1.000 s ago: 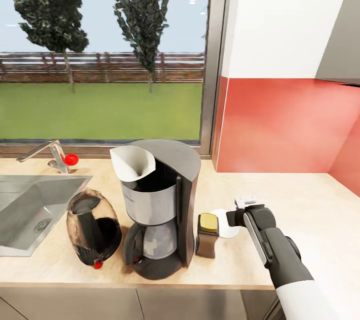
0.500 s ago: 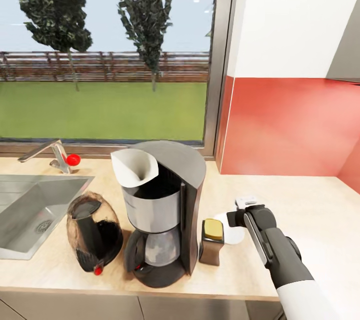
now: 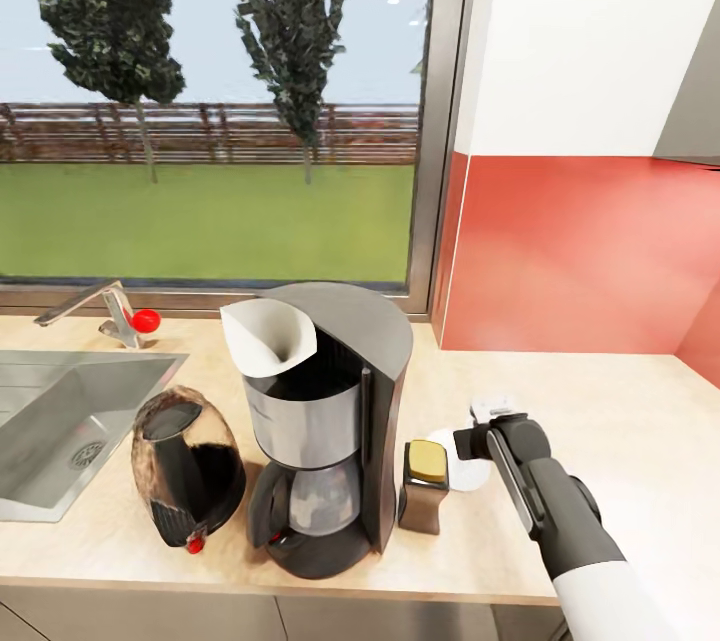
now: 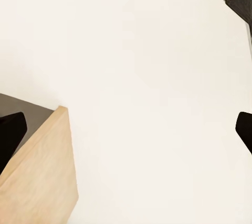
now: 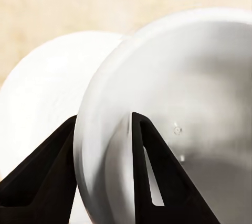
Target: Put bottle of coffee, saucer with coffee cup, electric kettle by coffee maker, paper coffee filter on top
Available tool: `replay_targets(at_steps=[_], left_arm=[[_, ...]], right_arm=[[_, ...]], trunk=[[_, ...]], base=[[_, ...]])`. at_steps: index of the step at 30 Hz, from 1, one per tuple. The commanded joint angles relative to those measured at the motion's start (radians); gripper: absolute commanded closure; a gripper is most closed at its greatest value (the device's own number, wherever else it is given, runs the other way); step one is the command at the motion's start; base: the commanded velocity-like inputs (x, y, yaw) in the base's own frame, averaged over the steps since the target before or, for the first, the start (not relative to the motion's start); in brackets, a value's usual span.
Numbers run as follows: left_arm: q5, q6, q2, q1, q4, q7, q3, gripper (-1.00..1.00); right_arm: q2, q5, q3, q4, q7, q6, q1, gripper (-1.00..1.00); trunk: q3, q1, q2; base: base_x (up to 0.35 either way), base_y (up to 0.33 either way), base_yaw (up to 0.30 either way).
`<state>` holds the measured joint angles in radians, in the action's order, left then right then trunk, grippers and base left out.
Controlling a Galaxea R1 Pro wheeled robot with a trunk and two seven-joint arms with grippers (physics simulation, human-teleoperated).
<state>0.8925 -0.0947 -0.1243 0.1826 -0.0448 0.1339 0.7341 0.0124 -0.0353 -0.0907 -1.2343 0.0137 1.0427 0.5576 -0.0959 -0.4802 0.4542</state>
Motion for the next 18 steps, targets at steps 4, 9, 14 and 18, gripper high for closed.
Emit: replay_targets(at_steps=[4, 9, 14, 18], left_arm=[[0.005, -0.003, 0.000, 0.000, 0.000, 0.003, 0.007, -1.00], [0.005, -0.003, 0.000, 0.000, 0.000, 0.003, 0.007, -1.00], [0.005, -0.003, 0.000, 0.000, 0.000, 0.003, 0.007, -1.00], [0.005, -0.003, 0.000, 0.000, 0.000, 0.003, 0.007, -1.00]], right_arm=[[-0.001, -0.003, -0.003, 0.028, 0.002, 0.005, 0.001, 1.00], [-0.002, -0.003, -0.003, 0.032, 0.002, 0.005, 0.001, 1.00], [-0.003, -0.002, -0.004, 0.030, 0.003, 0.005, 0.001, 1.00], [-0.003, -0.002, -0.004, 0.028, 0.003, 0.005, 0.001, 1.00]], trunk=[[-0.002, -0.001, 0.002], [-0.002, -0.001, 0.002], [-0.002, -0.001, 0.002], [-0.002, -0.001, 0.002]], base=[[0.000, 0.000, 0.000], [0.000, 0.000, 0.000], [0.000, 0.000, 0.000], [0.000, 0.007, 0.000]])
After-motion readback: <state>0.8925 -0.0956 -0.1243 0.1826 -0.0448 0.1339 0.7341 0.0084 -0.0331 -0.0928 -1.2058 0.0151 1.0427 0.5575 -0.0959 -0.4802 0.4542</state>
